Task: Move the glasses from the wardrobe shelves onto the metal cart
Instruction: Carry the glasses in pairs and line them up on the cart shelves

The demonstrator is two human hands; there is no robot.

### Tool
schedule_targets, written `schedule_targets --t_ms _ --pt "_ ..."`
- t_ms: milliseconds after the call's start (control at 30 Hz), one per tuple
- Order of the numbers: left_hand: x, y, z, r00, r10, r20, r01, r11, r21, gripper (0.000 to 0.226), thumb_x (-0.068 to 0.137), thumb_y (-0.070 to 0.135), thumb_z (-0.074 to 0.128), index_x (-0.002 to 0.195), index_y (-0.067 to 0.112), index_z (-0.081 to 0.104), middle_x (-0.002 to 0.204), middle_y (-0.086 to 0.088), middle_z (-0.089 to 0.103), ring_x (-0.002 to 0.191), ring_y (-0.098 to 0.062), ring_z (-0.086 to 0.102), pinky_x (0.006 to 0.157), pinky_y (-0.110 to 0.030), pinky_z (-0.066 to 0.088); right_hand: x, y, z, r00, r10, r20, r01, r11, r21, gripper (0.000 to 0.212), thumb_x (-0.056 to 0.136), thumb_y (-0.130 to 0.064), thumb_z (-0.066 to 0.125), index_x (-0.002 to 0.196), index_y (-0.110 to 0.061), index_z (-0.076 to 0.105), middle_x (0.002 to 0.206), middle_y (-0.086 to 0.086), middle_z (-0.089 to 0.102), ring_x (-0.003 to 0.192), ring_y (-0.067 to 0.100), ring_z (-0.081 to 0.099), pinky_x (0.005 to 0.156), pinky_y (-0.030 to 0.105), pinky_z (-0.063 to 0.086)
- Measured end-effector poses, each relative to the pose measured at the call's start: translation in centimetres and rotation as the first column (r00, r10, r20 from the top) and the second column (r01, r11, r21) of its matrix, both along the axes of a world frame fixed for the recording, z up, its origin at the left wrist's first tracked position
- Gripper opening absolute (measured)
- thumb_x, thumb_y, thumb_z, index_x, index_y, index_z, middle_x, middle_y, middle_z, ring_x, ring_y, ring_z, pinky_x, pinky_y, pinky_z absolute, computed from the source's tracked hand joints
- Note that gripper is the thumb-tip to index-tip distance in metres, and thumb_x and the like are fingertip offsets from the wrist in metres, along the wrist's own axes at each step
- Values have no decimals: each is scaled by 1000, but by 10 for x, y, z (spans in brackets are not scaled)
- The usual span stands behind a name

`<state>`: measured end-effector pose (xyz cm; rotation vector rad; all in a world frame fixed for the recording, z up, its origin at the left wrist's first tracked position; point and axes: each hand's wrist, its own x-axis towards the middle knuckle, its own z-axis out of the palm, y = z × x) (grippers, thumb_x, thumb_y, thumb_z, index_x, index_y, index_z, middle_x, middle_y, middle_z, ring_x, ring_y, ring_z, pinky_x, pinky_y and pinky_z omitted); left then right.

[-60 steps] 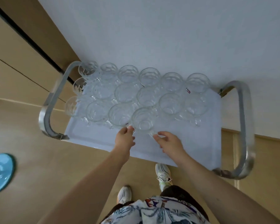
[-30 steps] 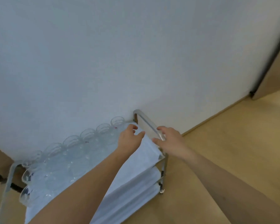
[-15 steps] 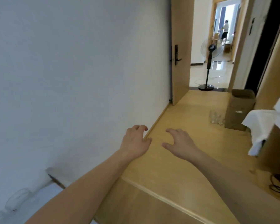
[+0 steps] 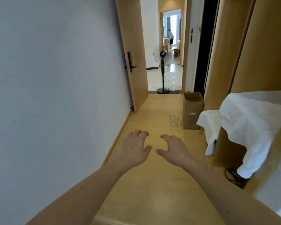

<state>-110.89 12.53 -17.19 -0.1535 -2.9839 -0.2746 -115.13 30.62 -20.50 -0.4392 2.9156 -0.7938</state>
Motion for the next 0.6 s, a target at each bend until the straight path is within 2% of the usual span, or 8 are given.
schedule_targets --t_ms 233,600 --pt "-116 -32 -10 995 -99 1 99 994 43 55 98 46 55 147 24 42 153 -6 42 139 -29 37 110 -45 40 -82 -21 -2 992 -123 -1 123 992 34 71 93 -55 63 153 -29 36 151 2 43 139 26 39 110 42 41" --pt "-269 -118 -3 981 -189 46 181 972 149 55 97 45 58 145 22 43 149 -6 45 137 -28 38 110 -44 40 -202 -112 18 968 -252 -16 253 966 51 67 93 -55 63 151 -31 39 152 -1 44 139 22 41 110 39 40"
